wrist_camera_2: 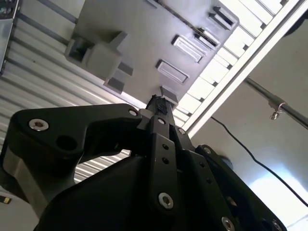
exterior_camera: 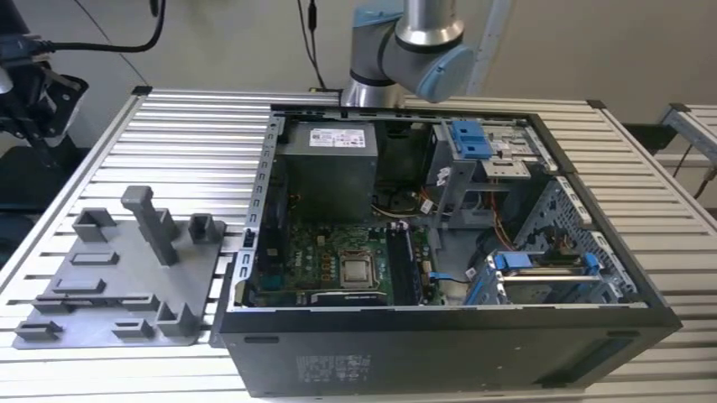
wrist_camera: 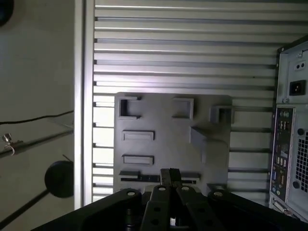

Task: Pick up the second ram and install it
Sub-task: 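Reach for the second ram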

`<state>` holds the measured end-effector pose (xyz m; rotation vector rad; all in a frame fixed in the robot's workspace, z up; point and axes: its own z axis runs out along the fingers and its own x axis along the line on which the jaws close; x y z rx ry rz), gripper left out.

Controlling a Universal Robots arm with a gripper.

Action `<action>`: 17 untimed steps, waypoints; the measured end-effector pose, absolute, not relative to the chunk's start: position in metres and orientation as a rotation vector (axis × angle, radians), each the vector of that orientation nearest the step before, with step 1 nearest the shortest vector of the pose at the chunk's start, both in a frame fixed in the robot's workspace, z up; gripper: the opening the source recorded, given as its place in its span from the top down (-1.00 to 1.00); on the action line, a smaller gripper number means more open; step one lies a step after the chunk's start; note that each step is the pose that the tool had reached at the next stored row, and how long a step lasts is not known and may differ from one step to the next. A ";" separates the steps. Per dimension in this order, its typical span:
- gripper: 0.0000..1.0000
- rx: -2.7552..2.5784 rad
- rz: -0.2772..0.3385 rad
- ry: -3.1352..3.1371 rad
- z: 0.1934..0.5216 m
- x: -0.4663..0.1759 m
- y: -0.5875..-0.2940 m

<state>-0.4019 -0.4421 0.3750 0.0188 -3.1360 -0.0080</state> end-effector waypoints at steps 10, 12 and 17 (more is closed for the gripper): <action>0.79 0.019 -0.008 -3.136 0.374 -0.403 -0.463; 0.79 0.019 -0.008 -3.136 0.374 -0.403 -0.468; 0.79 0.019 -0.008 -3.136 0.373 -0.403 -0.483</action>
